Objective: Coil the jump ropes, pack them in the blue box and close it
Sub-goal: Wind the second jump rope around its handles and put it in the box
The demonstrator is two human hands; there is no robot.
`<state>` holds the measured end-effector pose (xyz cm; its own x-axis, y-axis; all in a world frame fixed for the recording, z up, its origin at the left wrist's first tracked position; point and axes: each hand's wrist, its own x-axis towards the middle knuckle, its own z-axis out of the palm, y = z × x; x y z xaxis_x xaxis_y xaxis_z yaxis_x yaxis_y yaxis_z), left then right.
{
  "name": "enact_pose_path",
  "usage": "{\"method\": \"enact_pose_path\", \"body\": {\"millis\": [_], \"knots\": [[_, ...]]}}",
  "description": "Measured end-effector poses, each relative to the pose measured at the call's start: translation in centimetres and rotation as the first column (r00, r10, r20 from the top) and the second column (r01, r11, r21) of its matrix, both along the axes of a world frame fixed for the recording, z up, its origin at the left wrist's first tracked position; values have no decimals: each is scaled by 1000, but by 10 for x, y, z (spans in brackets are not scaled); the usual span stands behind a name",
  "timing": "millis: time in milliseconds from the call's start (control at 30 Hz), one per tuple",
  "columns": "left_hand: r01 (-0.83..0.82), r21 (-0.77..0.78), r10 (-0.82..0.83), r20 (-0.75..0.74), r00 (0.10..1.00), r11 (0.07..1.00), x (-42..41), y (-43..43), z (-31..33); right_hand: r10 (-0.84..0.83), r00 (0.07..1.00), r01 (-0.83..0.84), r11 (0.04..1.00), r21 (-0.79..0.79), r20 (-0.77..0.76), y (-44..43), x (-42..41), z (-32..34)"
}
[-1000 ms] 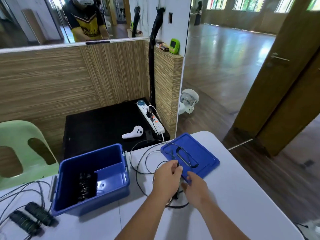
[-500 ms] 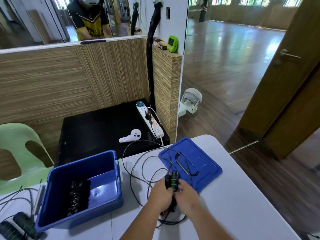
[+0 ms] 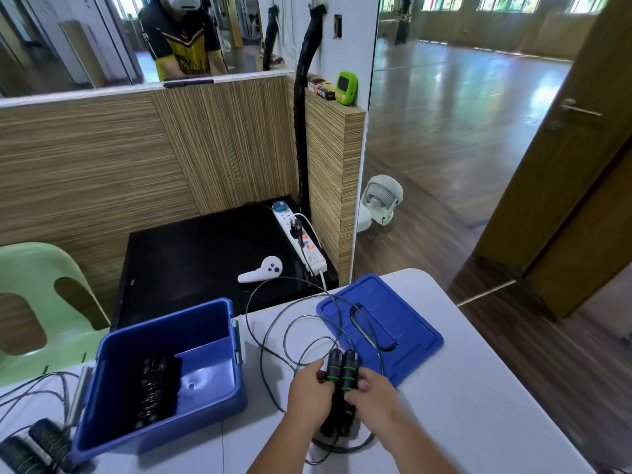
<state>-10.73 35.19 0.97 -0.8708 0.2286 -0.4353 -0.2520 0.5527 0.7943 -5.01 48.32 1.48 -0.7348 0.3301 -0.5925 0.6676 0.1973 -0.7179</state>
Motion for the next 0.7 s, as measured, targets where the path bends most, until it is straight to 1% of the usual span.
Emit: {"method": "enact_pose_path", "body": {"millis": [167, 300, 367, 467, 533, 700], "knots": [[-24, 142, 20, 31, 999, 990, 3, -5, 7, -66, 993, 54, 990, -130, -93, -1, 8, 4], [-72, 323, 12, 184, 983, 944, 5, -13, 15, -85, 981, 48, 977, -208, -173, 8, 9, 3], [-100, 379, -6, 267, 964, 920, 6, -18, 21, -88, 973, 35, 969, -243, -212, 12, 11, 12], [-107, 449, -68, 356, 932, 887, 12, -24, 34, -62, 965, -4, 968, -251, -254, 14, 15, 27], [-129, 474, -60, 364, 929, 871, 17, -27, 43, -40, 960, -24, 974, -223, -278, 14, 19, 38], [-182, 502, 28, 298, 954, 845, 37, -28, 61, -21, 941, -47, 981, -191, -338, 14, 33, 62]]}}
